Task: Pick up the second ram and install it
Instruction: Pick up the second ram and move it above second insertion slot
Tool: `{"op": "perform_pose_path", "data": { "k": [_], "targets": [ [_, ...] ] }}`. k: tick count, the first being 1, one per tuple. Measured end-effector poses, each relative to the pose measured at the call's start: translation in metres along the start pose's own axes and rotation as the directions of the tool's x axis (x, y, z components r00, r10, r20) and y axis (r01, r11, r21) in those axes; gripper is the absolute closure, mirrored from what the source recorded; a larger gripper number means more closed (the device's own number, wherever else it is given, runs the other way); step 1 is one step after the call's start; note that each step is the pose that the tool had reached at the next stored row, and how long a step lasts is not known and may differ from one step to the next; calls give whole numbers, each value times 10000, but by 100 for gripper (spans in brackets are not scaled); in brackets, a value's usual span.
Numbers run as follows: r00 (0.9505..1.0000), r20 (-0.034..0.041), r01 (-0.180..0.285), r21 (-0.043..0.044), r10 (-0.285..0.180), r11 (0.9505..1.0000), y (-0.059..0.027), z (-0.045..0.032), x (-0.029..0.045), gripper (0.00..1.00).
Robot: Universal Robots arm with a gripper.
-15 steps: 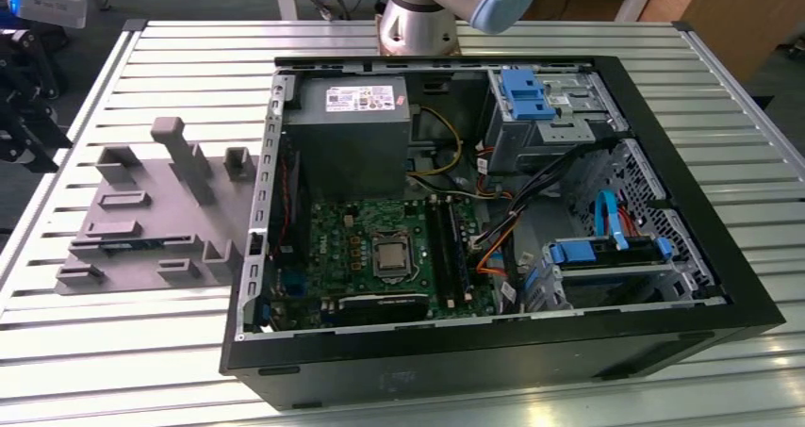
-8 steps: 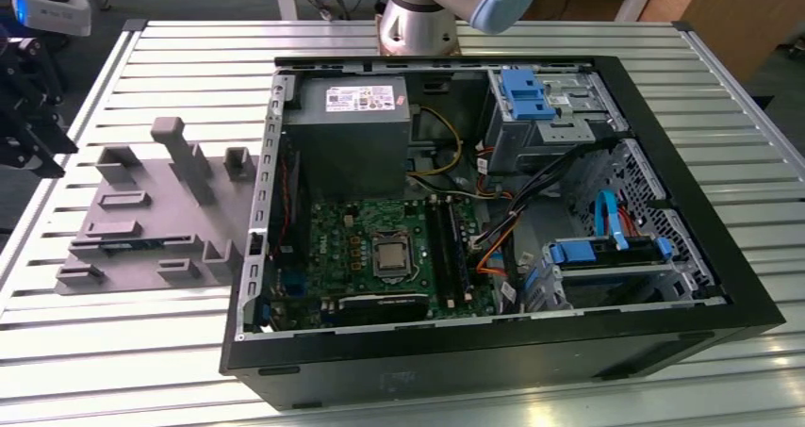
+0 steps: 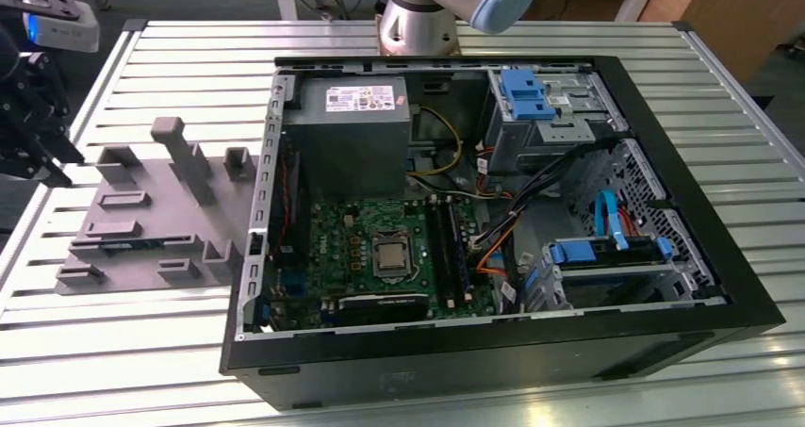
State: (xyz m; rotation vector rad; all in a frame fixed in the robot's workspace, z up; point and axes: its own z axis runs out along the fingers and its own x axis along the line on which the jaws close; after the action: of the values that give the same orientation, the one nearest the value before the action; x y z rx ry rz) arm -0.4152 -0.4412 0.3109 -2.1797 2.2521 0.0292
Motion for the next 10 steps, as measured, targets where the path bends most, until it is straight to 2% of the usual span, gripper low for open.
{"op": "perform_pose_path", "data": {
  "k": [2, 10],
  "targets": [
    [10000, 0, -15, -25, 15, 10000, 3, 24, 0, 62],
    [10000, 2, -15, -23, 15, 10000, 2, 40, 1, 62]
  ]
}}
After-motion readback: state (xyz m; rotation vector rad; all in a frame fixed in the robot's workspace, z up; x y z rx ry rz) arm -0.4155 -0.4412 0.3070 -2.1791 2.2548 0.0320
